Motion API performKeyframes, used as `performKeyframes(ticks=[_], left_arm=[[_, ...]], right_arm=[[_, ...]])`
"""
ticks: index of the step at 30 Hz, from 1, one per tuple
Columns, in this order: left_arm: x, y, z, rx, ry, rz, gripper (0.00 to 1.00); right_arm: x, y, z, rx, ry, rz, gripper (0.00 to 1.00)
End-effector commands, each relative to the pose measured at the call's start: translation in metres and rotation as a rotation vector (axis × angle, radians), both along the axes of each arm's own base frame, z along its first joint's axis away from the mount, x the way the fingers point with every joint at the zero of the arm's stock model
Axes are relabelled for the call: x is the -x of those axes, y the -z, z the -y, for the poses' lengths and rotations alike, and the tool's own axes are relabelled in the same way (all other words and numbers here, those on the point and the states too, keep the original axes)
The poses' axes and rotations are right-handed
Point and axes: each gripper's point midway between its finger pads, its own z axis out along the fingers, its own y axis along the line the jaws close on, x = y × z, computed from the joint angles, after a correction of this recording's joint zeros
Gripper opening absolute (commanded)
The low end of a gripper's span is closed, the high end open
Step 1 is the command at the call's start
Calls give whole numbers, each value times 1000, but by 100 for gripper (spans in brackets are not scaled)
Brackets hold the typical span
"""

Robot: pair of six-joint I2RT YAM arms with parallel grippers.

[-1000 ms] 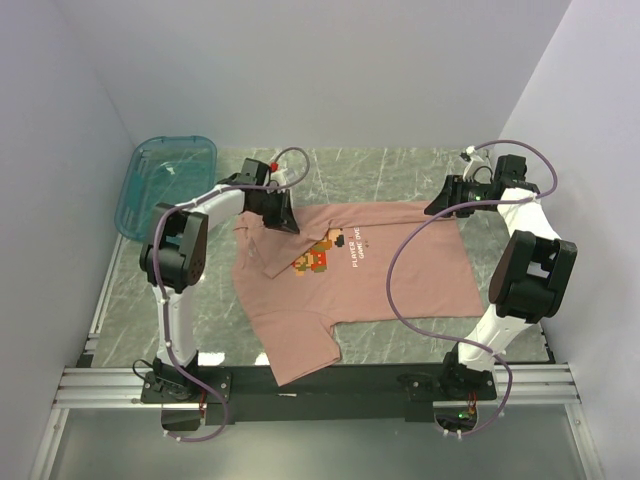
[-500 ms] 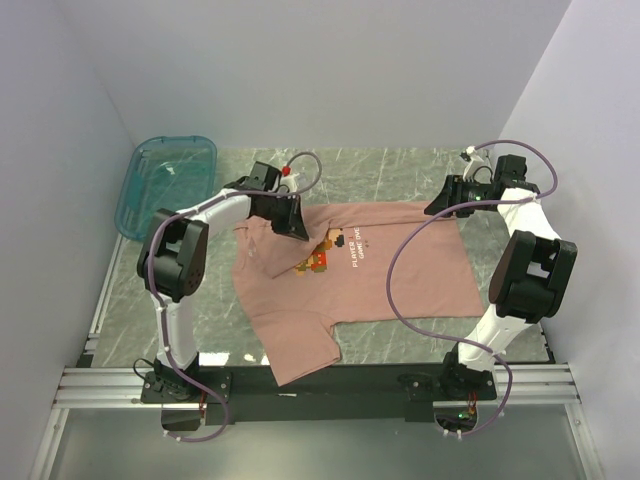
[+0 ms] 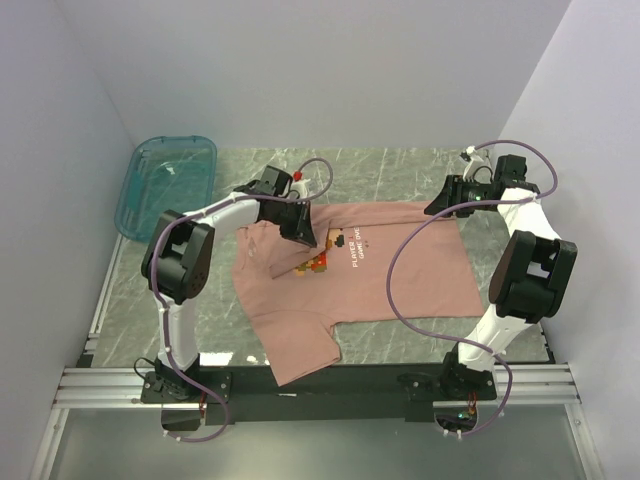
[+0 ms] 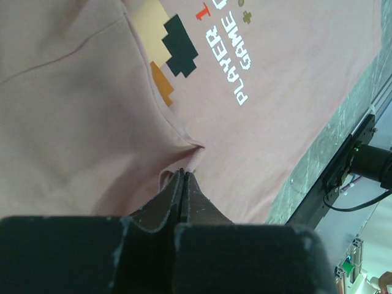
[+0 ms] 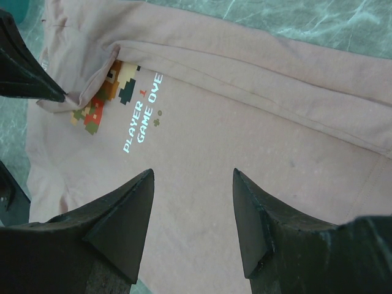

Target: Fold and stack the t-shirts

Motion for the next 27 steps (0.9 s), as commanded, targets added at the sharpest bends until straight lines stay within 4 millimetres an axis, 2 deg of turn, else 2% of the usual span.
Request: performKeyframes(ticks=[1, 10, 11, 12, 17, 20, 23, 26, 27], left_arm=[[6, -18, 8, 19, 21, 38, 1], [26, 0, 28, -7, 31, -10, 7], [29, 2, 32, -11, 37, -11, 9], [30, 3, 34, -14, 39, -12, 18], [40, -4, 48, 32, 66, -33, 27], [42, -20, 54, 67, 84, -11, 31], [29, -46, 48, 44, 53, 98, 35], [8, -71, 20, -65, -47, 253, 45], [5, -90, 9, -78, -77, 311, 48]], right_arm=[[-1, -17, 1, -4, -4, 51, 61], [-1, -16, 1, -2, -6, 50, 61], [0, -16, 1, -2, -6, 52, 61], [-1, -16, 1, -2, -6, 50, 61], [0, -15, 2, 0, -5, 45, 61], [0, -14, 2, 3, -5, 44, 61], [-1, -13, 4, 17, -1, 45, 61], [-3, -12, 7, 39, 12, 45, 61], [-4, -10, 9, 45, 20, 42, 61]])
